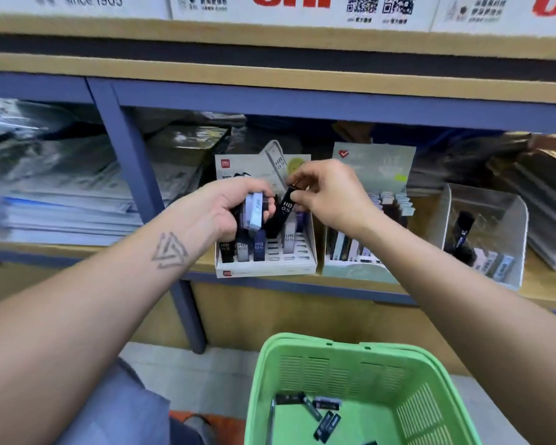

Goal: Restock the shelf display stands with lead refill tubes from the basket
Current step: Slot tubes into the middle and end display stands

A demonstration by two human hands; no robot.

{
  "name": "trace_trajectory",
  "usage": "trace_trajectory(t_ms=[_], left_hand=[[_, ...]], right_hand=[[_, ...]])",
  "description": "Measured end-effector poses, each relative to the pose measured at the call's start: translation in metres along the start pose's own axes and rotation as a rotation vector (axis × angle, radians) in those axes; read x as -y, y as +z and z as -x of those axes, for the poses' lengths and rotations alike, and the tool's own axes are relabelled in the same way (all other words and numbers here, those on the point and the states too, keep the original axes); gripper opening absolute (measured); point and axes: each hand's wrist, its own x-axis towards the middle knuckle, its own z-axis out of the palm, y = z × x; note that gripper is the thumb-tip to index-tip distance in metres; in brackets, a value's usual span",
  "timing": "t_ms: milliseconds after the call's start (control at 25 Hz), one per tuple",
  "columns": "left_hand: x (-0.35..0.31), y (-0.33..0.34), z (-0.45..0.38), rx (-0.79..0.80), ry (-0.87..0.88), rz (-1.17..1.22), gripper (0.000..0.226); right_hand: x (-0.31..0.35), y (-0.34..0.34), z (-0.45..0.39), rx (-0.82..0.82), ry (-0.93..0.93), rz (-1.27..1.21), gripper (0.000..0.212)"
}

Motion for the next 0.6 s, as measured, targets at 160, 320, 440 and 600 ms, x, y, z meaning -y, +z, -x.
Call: trace_trajectory(t_ms=[160, 320, 440, 600], left_hand=[[-0.003, -0.016, -0.009, -0.025, -0.019, 0.11, 0.013], [-0.006, -0.025, -0.015, -0.026, -0.032, 0.168, 0.008], [-0.004, -0.029, -0.016, -0.039, -0.032, 0.17, 0.005], [-0.003, -0.028, -0.016, -0.049, -0.026, 0.159, 0.005]], right_hand=[[-0.001, 0.032, -0.029, 0.027, -0.03, 0.177, 0.015], [-0.004, 0.051, -0.04, 0.103, -0.031, 0.255, 0.017], [-0.008, 0.057, -0.042, 0.11, -0.006, 0.248, 0.015], [-0.005, 0.056, -0.038, 0.157, 0.018, 0.226, 0.02]])
